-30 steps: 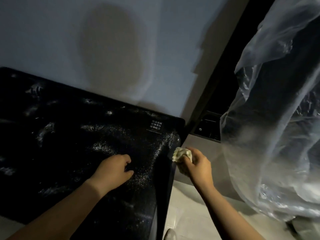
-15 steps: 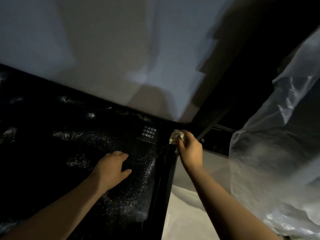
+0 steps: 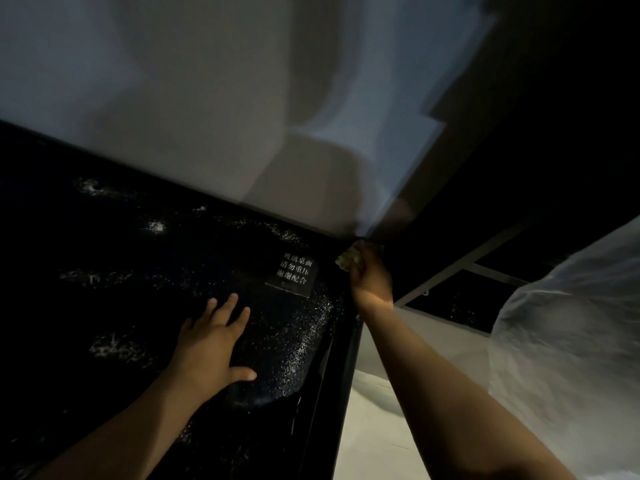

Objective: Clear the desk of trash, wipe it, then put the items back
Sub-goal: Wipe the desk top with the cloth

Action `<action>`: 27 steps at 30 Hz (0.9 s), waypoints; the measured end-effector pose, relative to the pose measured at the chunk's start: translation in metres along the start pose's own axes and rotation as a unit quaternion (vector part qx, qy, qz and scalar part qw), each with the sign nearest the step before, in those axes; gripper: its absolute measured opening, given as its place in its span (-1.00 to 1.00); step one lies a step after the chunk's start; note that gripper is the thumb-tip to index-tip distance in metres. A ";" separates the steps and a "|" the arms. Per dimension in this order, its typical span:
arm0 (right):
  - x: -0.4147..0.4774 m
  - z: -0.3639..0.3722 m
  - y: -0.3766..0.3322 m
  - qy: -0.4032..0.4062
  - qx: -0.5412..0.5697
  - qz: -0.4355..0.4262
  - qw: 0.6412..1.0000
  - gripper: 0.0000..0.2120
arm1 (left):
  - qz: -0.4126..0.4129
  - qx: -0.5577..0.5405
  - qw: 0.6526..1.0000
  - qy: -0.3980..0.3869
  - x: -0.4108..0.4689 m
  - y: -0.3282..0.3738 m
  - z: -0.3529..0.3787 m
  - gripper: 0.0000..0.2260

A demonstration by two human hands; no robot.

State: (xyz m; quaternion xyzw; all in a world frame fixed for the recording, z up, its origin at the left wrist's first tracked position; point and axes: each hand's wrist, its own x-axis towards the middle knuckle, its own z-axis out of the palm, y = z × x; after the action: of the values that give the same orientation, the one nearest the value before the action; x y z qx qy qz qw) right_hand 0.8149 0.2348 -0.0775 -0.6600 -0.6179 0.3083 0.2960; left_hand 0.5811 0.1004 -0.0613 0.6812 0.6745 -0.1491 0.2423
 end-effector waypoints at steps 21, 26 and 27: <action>-0.033 0.017 0.030 -0.028 -0.154 -0.021 0.987 -0.58 | 0.024 0.067 0.997 -0.007 0.001 0.000 -0.002 -0.08; -0.062 0.019 0.030 -0.025 -0.142 -0.010 0.989 -0.57 | 0.030 0.079 0.996 0.002 0.001 0.000 -0.001 -0.07; -0.067 0.020 0.030 -0.023 -0.142 -0.005 0.990 -0.58 | 0.031 0.081 0.996 0.005 0.001 0.000 -0.001 -0.07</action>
State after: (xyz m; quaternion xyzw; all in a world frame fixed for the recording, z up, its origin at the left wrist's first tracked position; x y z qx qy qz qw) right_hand 0.8157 0.1659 -0.1104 -0.6850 -0.6653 0.2312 0.1864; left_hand 0.5809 0.1017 -0.0611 0.7197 0.6401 -0.1924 0.1877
